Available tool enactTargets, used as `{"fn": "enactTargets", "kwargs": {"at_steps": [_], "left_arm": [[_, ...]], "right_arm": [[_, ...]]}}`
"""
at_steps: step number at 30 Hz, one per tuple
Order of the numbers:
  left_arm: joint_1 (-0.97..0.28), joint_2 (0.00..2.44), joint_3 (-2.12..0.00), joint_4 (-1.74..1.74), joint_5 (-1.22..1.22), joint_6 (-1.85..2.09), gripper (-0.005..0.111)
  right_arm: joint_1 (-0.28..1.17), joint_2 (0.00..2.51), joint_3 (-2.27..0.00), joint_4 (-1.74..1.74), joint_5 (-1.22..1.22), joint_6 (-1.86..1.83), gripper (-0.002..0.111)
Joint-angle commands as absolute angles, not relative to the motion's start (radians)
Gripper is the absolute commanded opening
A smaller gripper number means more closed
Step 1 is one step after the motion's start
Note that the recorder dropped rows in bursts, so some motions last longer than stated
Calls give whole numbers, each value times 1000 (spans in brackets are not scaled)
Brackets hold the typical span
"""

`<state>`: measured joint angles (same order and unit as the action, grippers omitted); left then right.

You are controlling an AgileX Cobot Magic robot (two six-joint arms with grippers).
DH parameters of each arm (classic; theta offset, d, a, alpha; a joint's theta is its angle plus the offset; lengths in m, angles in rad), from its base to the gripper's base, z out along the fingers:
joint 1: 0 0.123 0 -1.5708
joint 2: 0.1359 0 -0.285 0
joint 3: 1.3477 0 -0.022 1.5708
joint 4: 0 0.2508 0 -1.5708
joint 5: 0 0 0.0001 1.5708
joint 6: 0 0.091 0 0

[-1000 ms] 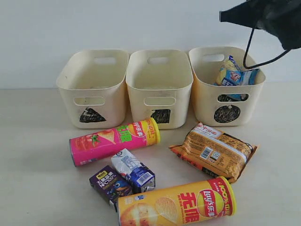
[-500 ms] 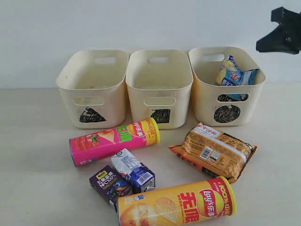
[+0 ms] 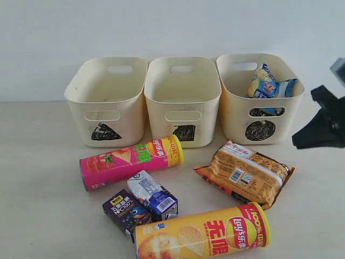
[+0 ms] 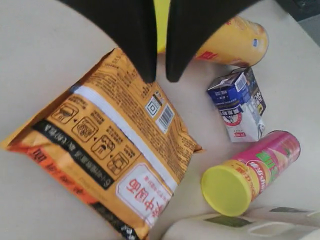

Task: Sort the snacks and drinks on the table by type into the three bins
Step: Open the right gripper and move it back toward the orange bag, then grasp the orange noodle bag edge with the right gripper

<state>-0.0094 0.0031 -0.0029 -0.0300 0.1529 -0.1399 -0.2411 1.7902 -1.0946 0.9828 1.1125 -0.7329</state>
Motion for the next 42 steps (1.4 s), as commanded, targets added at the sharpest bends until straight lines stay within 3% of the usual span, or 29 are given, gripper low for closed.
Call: {"fn": "enactTargets", "kwargs": {"at_steps": [1, 4, 6, 21, 36, 42], "left_arm": [[-11, 0, 0, -29, 149, -138, 4], [-11, 0, 0, -29, 149, -138, 4], [-11, 0, 0, -29, 149, -138, 4], [-11, 0, 0, -29, 149, -138, 4], [-11, 0, 0, -29, 149, -138, 4], [-11, 0, 0, -29, 149, -138, 4]], "right_arm": [[-249, 1777, -916, 1073, 976, -817, 35], [-249, 1777, -819, 1096, 877, -819, 74], [-249, 1777, -771, 1140, 817, -820, 84], [-247, 1787, -699, 1357, 632, -949, 83], [-244, 1962, -713, 1580, 658, -1192, 84], [-169, 1973, -772, 1541, 560, -1193, 84]]}}
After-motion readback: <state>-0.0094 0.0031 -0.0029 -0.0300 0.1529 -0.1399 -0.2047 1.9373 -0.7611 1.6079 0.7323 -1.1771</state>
